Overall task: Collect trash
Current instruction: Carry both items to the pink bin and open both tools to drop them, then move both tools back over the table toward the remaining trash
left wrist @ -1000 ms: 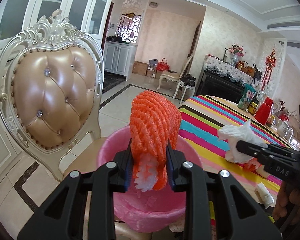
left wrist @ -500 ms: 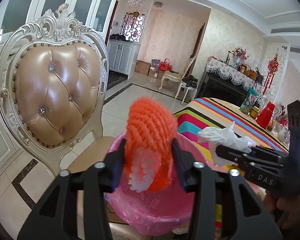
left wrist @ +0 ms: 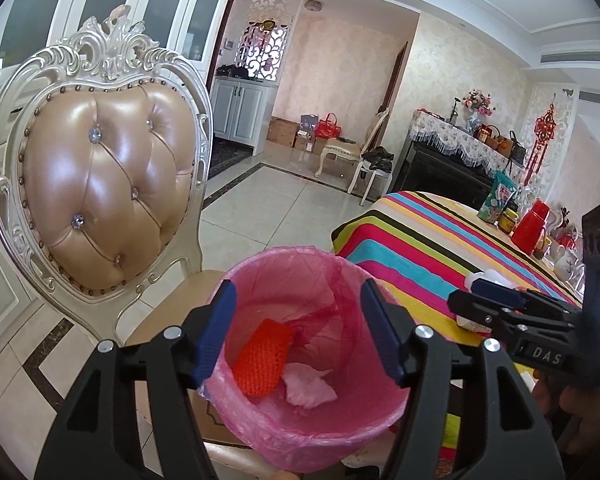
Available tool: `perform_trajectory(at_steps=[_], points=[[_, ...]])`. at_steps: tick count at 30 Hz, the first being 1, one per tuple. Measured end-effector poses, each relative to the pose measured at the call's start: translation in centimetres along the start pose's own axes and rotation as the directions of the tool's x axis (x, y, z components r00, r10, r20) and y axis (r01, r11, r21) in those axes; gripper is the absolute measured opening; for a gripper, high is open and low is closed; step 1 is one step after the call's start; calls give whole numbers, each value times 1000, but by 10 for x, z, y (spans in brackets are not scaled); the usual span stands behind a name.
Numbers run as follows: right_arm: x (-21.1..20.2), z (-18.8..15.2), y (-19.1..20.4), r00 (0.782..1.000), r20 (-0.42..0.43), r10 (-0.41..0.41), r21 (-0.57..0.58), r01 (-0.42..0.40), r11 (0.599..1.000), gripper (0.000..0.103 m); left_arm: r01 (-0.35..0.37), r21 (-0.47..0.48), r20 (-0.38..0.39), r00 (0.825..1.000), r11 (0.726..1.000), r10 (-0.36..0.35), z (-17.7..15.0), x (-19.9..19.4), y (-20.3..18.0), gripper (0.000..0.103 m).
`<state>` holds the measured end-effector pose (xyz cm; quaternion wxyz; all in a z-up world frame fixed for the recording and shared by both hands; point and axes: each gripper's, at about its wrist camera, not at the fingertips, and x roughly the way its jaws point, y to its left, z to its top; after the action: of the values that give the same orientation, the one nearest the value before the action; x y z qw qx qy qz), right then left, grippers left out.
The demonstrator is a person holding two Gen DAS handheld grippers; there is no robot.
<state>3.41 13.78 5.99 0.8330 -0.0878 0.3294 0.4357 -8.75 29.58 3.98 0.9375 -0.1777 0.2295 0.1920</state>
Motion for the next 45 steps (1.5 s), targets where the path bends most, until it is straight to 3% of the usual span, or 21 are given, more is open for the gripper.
perform_trajectory(at_steps=[19, 45], points=[[-82, -40, -86, 984, 64, -164, 126, 155, 980, 70, 102, 94, -20, 995, 990, -101, -6, 8, -85, 68], [-157, -108, -211, 932, 20, -363, 317, 338, 886, 72, 221, 201, -93, 974, 954, -206, -24, 43, -191, 70]])
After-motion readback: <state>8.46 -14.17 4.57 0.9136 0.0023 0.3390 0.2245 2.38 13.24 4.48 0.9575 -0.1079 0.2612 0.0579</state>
